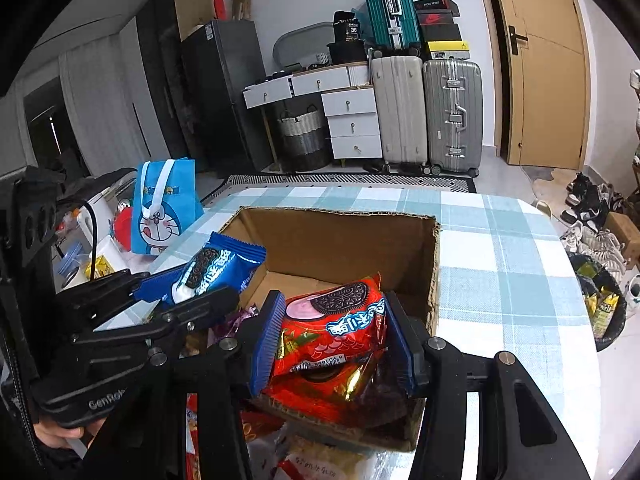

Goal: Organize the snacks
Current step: 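Open both tools to drop the Oreo packs into the box, then move the right tool to the white-red noodle bag and close on it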

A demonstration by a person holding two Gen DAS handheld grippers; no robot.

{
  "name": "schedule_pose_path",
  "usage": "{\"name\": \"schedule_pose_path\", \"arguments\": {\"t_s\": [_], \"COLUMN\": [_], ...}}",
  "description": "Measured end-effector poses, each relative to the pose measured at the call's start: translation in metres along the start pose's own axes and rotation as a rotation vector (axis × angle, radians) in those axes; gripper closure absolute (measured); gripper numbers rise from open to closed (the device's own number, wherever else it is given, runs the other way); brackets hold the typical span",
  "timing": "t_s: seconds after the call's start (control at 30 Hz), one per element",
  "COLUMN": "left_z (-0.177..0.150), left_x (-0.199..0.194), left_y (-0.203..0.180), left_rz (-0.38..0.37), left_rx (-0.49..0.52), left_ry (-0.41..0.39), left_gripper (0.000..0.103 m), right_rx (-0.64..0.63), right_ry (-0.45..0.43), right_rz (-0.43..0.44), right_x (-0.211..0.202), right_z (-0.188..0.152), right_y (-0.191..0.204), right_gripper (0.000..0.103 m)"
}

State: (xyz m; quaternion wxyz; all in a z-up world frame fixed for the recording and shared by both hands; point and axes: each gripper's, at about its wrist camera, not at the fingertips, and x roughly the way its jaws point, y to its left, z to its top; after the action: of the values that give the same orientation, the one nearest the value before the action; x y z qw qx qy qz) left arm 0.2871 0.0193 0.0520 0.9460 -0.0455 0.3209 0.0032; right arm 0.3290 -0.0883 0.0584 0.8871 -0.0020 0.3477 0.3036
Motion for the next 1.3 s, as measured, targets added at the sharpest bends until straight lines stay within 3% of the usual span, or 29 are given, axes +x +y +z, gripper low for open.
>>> {"name": "schedule_pose_path", "arguments": {"t_s": [0.17, 0.23, 0.3, 0.33, 0.43, 0.47, 0.57, 0.8, 0.97, 1.3], "left_z": [-0.003, -0.004, -0.007, -0.008, -0.014, -0.017, -0.025, -0.049, -0.071, -0.097], "left_x": [-0.012, -0.020, -0.030, -0.034, -0.043, -0.045, -0.055, -0.078, -0.094, -0.106], "left_y": [-0.003, -0.004, -0.004, -0.003, -0.005, -0.006, -0.008, -0.009, 0.001, 0.010], "left_rz": [-0.004, -0.004, 0.010, 0.010, -0.001, -0.009, 0.005, 0.002, -0.016, -0.007], "left_rx": [0.038, 0.044, 0.042, 0.044, 0.055, 0.056, 0.060, 0.065, 0.010, -0.022], "left_ry": [-0.007, -0.014, -0.037, -0.048, -0.030, -0.022, -0.029, -0.031, -0.007, 0.048], "left_gripper": [0.056, 0.043, 0.020, 0.019, 0.017, 0.016, 0.001, 0.001, 0.001, 0.001], "right_rx": [-0.013, -0.039, -0.045, -0.039, -0.006, 0.002, 0.027, 0.026, 0.045, 0.082], "right_ry": [-0.019, -0.031, -0.042, -0.046, -0.049, -0.048, -0.051, -0.029, -0.023, 0.067], "right_rz": [0.008, -0.002, -0.004, -0.004, 0.002, 0.002, -0.016, -0.039, -0.021, -0.032], "right_x": [-0.009, -0.018, -0.029, -0.033, -0.049, -0.053, -0.066, -0.085, -0.100, -0.107], "right_z": [0.001, 0.000, -0.004, -0.006, -0.014, -0.016, -0.026, -0.050, -0.066, -0.088], "right_y": [0.004, 0.008, 0.007, 0.006, -0.002, -0.003, -0.009, -0.008, -0.009, -0.005], "right_gripper": [0.048, 0.033, 0.016, 0.008, 0.001, 0.000, 0.000, 0.000, 0.000, 0.000]}}
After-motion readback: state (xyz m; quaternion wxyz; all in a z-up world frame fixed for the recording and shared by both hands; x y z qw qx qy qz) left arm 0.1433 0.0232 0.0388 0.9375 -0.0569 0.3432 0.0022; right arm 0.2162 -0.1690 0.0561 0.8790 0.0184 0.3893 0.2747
